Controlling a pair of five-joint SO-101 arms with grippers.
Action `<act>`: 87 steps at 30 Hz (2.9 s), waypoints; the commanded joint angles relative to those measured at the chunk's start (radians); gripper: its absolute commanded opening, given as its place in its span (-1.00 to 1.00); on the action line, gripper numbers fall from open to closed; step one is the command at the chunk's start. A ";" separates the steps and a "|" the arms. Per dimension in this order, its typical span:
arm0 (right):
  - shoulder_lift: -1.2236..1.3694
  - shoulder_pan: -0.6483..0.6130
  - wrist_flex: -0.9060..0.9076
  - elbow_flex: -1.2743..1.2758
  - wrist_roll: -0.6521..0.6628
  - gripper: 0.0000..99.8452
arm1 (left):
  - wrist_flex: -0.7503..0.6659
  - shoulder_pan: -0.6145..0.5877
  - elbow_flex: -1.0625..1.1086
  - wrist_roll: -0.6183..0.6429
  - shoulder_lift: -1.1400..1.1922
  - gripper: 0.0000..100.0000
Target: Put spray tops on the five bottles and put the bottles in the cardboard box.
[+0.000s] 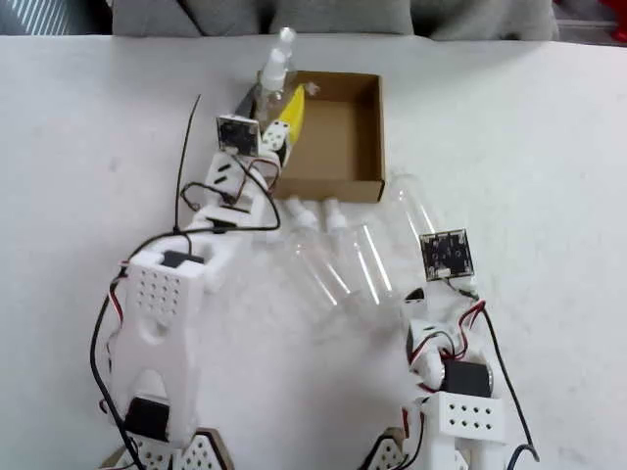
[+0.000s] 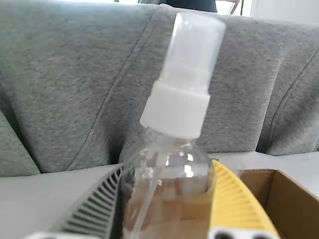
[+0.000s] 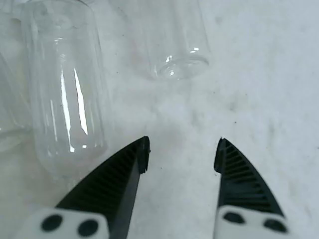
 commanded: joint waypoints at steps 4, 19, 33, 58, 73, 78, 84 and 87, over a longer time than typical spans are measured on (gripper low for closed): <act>-0.010 0.002 -0.016 -0.008 0.012 -0.62 | 0.064 -0.007 -0.048 -0.003 -0.015 -0.78; -0.010 0.002 -0.016 -0.008 0.012 -0.62 | 0.120 -0.004 -0.054 -0.003 0.019 -0.48; -0.010 0.002 -0.016 -0.008 0.012 -0.62 | 0.153 -0.013 -0.021 0.002 -0.028 -0.42; -0.010 0.002 -0.018 -0.008 0.014 -0.62 | 0.173 -0.005 0.253 0.003 -0.389 -0.42; -0.010 0.004 -0.067 0.015 0.014 -0.62 | 0.238 0.030 0.562 0.000 -0.782 -0.43; -0.010 0.004 -0.068 0.017 0.014 -0.62 | 0.437 0.028 0.631 0.000 -0.977 -0.43; -0.010 0.004 -0.068 0.017 0.014 -0.62 | 0.749 0.005 0.683 0.002 -1.239 -0.43; -0.010 0.004 -0.068 0.018 0.014 -0.62 | 0.942 -0.010 0.686 0.003 -1.368 -0.43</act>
